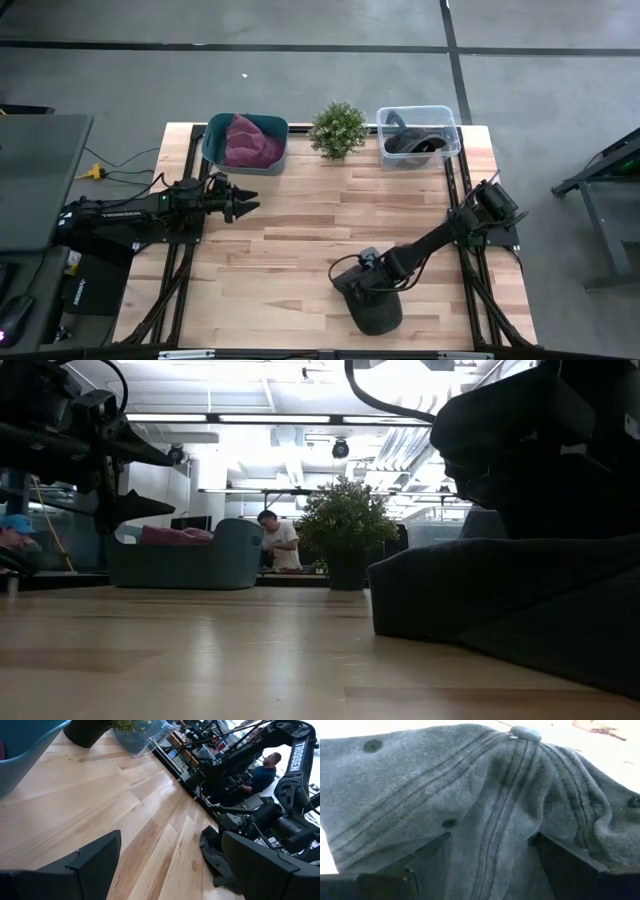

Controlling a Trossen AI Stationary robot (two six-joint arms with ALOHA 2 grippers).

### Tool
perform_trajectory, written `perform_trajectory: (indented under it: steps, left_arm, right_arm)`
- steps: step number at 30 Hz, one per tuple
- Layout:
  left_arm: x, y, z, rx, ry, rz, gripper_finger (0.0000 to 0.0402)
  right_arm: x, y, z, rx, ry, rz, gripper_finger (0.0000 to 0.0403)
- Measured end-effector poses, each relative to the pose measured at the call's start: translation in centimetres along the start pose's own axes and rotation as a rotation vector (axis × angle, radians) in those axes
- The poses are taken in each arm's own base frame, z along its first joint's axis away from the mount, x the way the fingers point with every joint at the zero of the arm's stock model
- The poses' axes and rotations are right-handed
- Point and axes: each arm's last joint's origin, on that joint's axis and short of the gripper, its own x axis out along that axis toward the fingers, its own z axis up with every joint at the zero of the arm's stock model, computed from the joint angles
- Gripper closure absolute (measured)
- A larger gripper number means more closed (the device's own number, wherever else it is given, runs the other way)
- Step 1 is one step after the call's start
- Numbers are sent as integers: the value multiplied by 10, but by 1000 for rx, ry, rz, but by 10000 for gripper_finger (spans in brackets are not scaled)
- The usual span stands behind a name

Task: Pick & Place hat
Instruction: Put the black cap into the transparent bin

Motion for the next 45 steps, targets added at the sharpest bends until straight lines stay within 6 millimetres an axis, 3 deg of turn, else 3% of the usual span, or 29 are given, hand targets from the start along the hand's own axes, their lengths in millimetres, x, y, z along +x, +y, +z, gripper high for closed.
perform_trajectory:
  steps: [9,28,37,45]
  left_arm:
    - [0,0,0,0,1,1,64]
    - [0,0,0,0,1,2,64]
    - [0,0,0,0,0,2,64]
    - [0,0,0,0,1,2,64]
  right_arm:
    - [12,-2,0,12,-16,-44,132]
    - [14,-3,10,8,-32,-55,390]
    - [1,0,10,9,-42,6,399]
    - [-41,-1,13,13,-124,114,401]
